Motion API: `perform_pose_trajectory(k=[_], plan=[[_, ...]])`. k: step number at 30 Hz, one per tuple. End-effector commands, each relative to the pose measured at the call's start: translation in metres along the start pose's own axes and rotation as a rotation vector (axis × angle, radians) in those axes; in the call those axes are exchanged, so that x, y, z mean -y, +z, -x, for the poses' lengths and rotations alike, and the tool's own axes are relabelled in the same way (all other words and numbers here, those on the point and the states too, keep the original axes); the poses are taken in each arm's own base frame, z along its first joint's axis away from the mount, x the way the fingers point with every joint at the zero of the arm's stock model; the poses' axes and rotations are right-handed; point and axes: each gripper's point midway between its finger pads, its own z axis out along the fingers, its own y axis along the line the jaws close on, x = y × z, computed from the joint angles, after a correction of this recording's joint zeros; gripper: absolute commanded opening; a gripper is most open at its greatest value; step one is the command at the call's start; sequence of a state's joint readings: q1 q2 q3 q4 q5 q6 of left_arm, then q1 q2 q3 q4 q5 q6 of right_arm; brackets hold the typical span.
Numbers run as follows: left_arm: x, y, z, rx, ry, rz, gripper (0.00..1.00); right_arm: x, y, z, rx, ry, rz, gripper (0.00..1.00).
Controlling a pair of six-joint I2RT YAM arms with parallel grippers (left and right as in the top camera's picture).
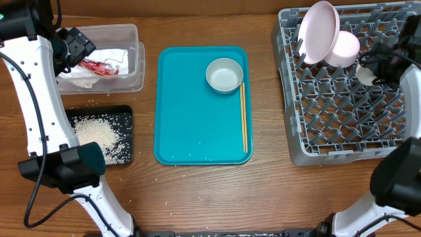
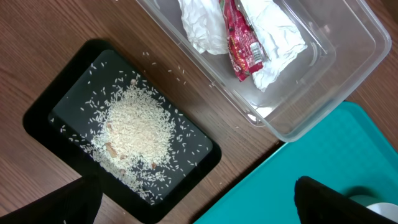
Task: Sort waste into correct bins and load items into the dishwasher
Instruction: 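Lift the white cup out of the bowl and carry it to the rack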
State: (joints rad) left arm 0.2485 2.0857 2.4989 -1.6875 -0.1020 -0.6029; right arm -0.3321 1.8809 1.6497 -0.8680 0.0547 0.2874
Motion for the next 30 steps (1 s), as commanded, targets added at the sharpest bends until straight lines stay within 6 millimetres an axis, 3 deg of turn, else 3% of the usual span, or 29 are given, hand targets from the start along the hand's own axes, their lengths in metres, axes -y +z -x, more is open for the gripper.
perform_pose_trajectory(k=[1, 3, 6, 9, 14, 21, 23, 28, 30], plan=[[0.0, -0.004, -0.001, 0.01, 0.01, 0.002, 1.0, 0.001, 0.006, 0.003, 0.012, 0.002, -0.011, 0.71], [0.0, -0.004, -0.001, 0.01, 0.01, 0.002, 1.0, 0.001, 0.008, 0.002, 0.01, 0.001, -0.011, 0.75], [0.0, -0.004, -0.001, 0.01, 0.01, 0.002, 1.0, 0.002, 0.008, 0.001, 0.002, 0.001, -0.013, 0.92], [0.0, -0.004, -0.001, 0.01, 0.01, 0.002, 1.0, 0.003, 0.006, -0.004, -0.018, 0.0, -0.017, 0.99], [0.0, -0.004, -0.001, 0.01, 0.01, 0.002, 1.0, -0.005, -0.013, -0.01, -0.047, -0.002, 0.026, 0.99], [0.0, -0.004, -0.001, 0.01, 0.01, 0.002, 1.0, -0.004, -0.05, 0.007, 0.039, 0.025, 0.019, 0.98], [0.0, -0.004, -0.001, 0.01, 0.01, 0.002, 1.0, 0.009, -0.053, 0.013, 0.065, 0.077, -0.028, 0.85], [0.0, -0.004, -0.001, 0.01, 0.01, 0.002, 1.0, 0.033, -0.053, 0.019, 0.077, 0.174, -0.067, 0.24], [0.0, -0.004, -0.001, 0.01, 0.01, 0.002, 1.0, 0.039, -0.053, 0.019, 0.072, 0.2, -0.066, 0.13]])
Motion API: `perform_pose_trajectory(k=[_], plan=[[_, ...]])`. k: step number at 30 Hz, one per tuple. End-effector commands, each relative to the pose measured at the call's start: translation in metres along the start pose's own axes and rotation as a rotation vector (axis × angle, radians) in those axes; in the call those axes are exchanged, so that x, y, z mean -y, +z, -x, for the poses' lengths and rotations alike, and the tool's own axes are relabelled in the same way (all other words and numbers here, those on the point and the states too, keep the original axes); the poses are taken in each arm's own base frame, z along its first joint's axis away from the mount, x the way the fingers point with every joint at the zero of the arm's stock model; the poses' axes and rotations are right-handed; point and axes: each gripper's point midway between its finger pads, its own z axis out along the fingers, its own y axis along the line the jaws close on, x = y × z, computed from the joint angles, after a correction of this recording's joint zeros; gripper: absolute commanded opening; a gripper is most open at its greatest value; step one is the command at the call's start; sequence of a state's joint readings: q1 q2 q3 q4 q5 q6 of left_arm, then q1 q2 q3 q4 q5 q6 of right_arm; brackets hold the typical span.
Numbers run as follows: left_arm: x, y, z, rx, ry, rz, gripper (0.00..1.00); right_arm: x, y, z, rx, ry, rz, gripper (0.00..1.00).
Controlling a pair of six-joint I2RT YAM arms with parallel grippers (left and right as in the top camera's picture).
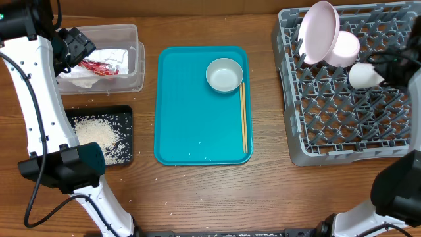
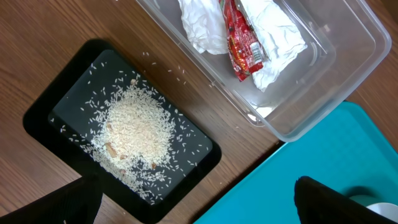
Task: Sort waste into correct bins and load items into the dishwasher
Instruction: 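Lift the white cup out of the bowl and carry it to the rack, then lower the cup into the rack beside the plate and open the gripper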
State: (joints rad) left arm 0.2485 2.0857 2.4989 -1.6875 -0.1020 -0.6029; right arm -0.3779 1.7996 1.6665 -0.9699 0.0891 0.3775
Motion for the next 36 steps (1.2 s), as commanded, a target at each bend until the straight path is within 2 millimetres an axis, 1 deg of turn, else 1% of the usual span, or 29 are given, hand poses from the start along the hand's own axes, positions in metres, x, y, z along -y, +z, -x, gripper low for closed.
perform_pose_trajectory(k=[1, 4, 9, 12, 17, 20, 25, 27, 32, 36], plan=[[0.0, -0.004, -0.001, 0.01, 0.01, 0.002, 1.0, 0.01, -0.014, 0.017, 0.049, 0.075, -0.002, 0.09], [0.0, -0.004, -0.001, 0.01, 0.01, 0.002, 1.0, 0.009, -0.007, 0.012, 0.026, 0.076, 0.005, 0.07], [0.0, -0.004, -0.001, 0.01, 0.01, 0.002, 1.0, -0.006, 0.016, -0.004, -0.027, 0.058, 0.063, 0.06], [0.0, -0.004, -0.001, 0.01, 0.01, 0.002, 1.0, -0.013, 0.023, -0.007, -0.033, 0.048, 0.084, 0.06], [0.0, -0.004, -0.001, 0.01, 0.01, 0.002, 1.0, -0.013, 0.037, -0.012, -0.059, 0.048, 0.07, 0.06], [0.0, -0.004, -0.001, 0.01, 0.01, 0.002, 1.0, -0.01, 0.044, -0.015, -0.071, 0.048, 0.052, 0.05], [0.0, -0.004, -0.001, 0.01, 0.01, 0.002, 1.0, -0.015, 0.047, -0.016, -0.079, 0.047, 0.079, 0.04], [0.0, -0.004, -0.001, 0.01, 0.01, 0.002, 1.0, -0.026, 0.046, -0.018, -0.096, 0.044, 0.137, 0.04], [0.0, -0.004, -0.001, 0.01, 0.011, 0.002, 1.0, -0.06, 0.036, -0.024, -0.144, -0.014, 0.341, 0.04], [0.0, -0.004, -0.001, 0.01, 0.01, 0.002, 1.0, -0.065, 0.029, -0.017, -0.127, -0.016, 0.367, 0.04]])
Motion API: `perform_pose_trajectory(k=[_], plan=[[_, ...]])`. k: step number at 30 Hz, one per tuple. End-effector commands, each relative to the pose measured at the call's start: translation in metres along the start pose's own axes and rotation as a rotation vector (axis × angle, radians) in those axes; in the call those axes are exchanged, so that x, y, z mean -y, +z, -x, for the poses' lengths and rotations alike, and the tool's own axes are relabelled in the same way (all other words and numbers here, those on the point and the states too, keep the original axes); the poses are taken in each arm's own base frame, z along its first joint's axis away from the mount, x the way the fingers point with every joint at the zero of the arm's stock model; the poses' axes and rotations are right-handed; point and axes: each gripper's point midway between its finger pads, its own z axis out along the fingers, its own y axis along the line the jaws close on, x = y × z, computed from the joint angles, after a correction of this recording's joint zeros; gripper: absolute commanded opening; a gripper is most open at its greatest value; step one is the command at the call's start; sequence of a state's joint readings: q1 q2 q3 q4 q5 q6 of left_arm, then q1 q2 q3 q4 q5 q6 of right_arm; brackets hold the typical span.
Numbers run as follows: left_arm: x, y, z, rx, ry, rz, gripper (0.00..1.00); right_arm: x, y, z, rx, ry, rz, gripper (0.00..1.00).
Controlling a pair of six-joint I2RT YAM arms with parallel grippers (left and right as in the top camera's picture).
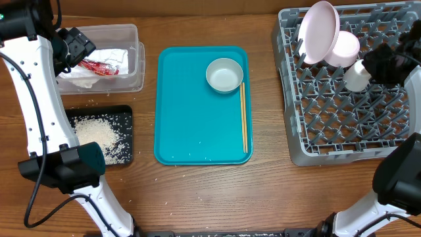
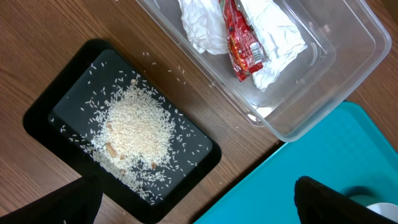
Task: Sort waste into correct bins and load items into the dishwasher
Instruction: 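Lower the cup into the rack beside the plate and open the gripper, then move the right gripper to the grey bowl and grasp its rim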
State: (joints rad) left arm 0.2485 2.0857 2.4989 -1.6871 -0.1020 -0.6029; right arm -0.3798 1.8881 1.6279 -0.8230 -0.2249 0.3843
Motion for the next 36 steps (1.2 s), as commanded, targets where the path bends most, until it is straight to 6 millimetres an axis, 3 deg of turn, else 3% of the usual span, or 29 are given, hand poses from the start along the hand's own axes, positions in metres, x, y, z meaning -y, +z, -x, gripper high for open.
perform_pose_trajectory(k=[1, 7, 16, 21, 25, 28, 31, 33, 36], plan=[[0.0, -0.004, -0.001, 0.01, 0.01, 0.002, 1.0, -0.017, -0.007, 0.001, -0.007, -0.028, 0.081, 0.04], [0.0, -0.004, -0.001, 0.01, 0.01, 0.002, 1.0, -0.028, -0.016, 0.006, 0.005, -0.039, 0.124, 0.04], [0.0, -0.004, -0.001, 0.01, 0.01, 0.002, 1.0, 0.022, 0.001, 0.013, 0.062, -0.021, -0.129, 0.04], [0.0, -0.004, -0.001, 0.01, 0.01, 0.002, 1.0, 0.034, 0.027, 0.002, 0.002, -0.009, -0.156, 0.04], [0.0, -0.004, -0.001, 0.01, 0.01, 0.002, 1.0, 0.036, 0.031, 0.0, -0.009, -0.007, -0.16, 0.04], [0.0, -0.004, -0.001, 0.01, 0.01, 0.002, 1.0, 0.031, 0.019, 0.004, 0.012, -0.008, -0.149, 0.04], [0.0, -0.004, -0.001, 0.01, 0.01, 0.002, 1.0, 0.017, -0.008, 0.012, 0.049, -0.015, -0.121, 0.04], [0.0, -0.004, -0.001, 0.01, 0.01, 0.002, 1.0, 0.0, -0.032, 0.018, 0.084, -0.028, -0.063, 0.04], [0.0, -0.004, -0.001, 0.01, 0.01, 0.002, 1.0, -0.053, -0.078, 0.019, 0.111, -0.076, 0.171, 0.14]])
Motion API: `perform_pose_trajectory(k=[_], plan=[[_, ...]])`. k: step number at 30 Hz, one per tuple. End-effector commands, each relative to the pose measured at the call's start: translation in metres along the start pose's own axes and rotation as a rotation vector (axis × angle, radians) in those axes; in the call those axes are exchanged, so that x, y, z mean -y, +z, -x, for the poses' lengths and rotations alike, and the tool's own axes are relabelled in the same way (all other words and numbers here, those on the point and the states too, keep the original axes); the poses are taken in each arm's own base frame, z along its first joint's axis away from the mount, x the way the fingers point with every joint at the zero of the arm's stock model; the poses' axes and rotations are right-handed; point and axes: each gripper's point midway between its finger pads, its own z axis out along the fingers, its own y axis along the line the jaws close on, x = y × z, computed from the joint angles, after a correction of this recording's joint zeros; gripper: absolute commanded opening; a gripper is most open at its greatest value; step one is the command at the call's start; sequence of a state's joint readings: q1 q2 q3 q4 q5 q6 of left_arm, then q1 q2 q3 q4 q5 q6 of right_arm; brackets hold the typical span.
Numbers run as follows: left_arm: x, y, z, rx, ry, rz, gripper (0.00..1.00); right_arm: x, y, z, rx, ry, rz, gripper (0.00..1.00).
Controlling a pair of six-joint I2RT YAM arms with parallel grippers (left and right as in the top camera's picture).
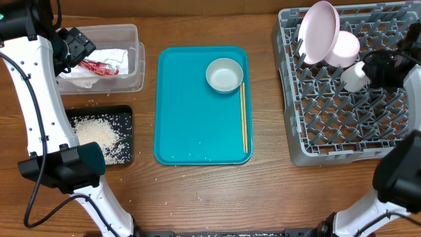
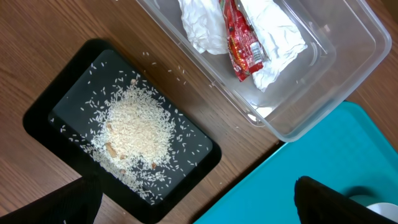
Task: Sort waste into correct bins and load items into the dishwasher
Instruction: 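Move the right gripper to the grey bowl and grasp its rim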
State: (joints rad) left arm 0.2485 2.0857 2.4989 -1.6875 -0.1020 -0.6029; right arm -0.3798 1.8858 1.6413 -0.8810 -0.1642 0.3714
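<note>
In the overhead view my right gripper (image 1: 368, 71) is shut on a small white cup (image 1: 352, 77), held tilted over the grey dishwasher rack (image 1: 342, 141), just below a pink cup (image 1: 344, 48) and a pink plate (image 1: 319, 31) standing in the rack. A pale bowl (image 1: 224, 74) and wooden chopsticks (image 1: 243, 117) lie on the teal tray (image 1: 191, 118). My left gripper (image 2: 196, 205) hangs open above the clear bin (image 2: 348, 93), which holds white tissue (image 2: 273, 37) and a red wrapper (image 2: 244, 43).
A black tray (image 1: 125, 141) with spilled rice (image 1: 99, 135) sits at the front left, with loose grains on the wooden table around it. The clear bin (image 1: 135, 72) stands behind it. The rack fills the right side of the table.
My right gripper and the white cup have shifted slightly left and down over the rack. The left arm and everything on the tray have stayed put.
The right gripper was at the rack's right side with the white cup mostly hidden under it. Then the cup showed at the gripper's left, held over the rack. It then stood further left and tilted, and now sits below the pink cup. The left arm never moved.
</note>
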Motion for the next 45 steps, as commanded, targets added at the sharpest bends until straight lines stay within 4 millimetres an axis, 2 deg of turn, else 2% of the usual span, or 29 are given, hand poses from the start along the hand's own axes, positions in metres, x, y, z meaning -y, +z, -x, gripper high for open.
perform_pose_trajectory(k=[1, 3, 5, 7, 9, 12, 15, 19, 21, 25, 29, 35, 45], plan=[[0.0, -0.004, -0.001, 0.01, 0.01, 0.002, 1.0, -0.078, -0.096, 0.019, 0.129, -0.094, 0.335, 0.18], [0.0, -0.004, -0.001, 0.01, 0.01, 0.002, 1.0, -0.116, -0.131, 0.01, 0.134, -0.165, 0.523, 0.27], [0.0, -0.004, -0.001, 0.01, 0.01, 0.002, 1.0, -0.148, -0.155, -0.002, 0.138, -0.241, 0.653, 0.38], [0.0, -0.004, -0.001, 0.01, 0.01, 0.002, 1.0, -0.173, -0.163, -0.018, 0.128, -0.303, 0.71, 0.42], [0.0, -0.004, -0.001, 0.01, 0.01, 0.002, 1.0, -0.197, -0.159, -0.039, 0.107, -0.385, 0.731, 0.45], [0.0, -0.004, -0.001, 0.01, 0.01, 0.002, 1.0, -0.227, -0.135, -0.074, 0.099, -0.51, 0.666, 0.54], [0.0, -0.004, -0.001, 0.01, 0.01, 0.002, 1.0, -0.252, -0.098, -0.113, 0.078, -0.588, 0.558, 0.73], [0.0, -0.004, -0.001, 0.01, 0.01, 0.002, 1.0, -0.28, -0.046, -0.177, 0.006, -0.696, 0.468, 0.77], [0.0, -0.004, -0.001, 0.01, 0.01, 0.002, 1.0, -0.292, -0.022, -0.209, -0.017, -0.824, 0.461, 0.8], [0.0, -0.004, -0.001, 0.01, 0.01, 0.002, 1.0, -0.297, 0.027, -0.255, -0.022, -0.995, 0.372, 0.8], [0.0, -0.004, -0.001, 0.01, 0.01, 0.002, 1.0, -0.298, 0.055, -0.287, -0.044, -1.1, 0.344, 0.78], [0.0, -0.004, -0.001, 0.01, 0.01, 0.002, 1.0, -0.292, 0.076, -0.315, -0.092, -1.159, 0.32, 0.68], [0.0, -0.004, -0.001, 0.01, 0.01, 0.002, 1.0, -0.277, 0.1, -0.338, -0.164, -1.18, 0.283, 0.67]])
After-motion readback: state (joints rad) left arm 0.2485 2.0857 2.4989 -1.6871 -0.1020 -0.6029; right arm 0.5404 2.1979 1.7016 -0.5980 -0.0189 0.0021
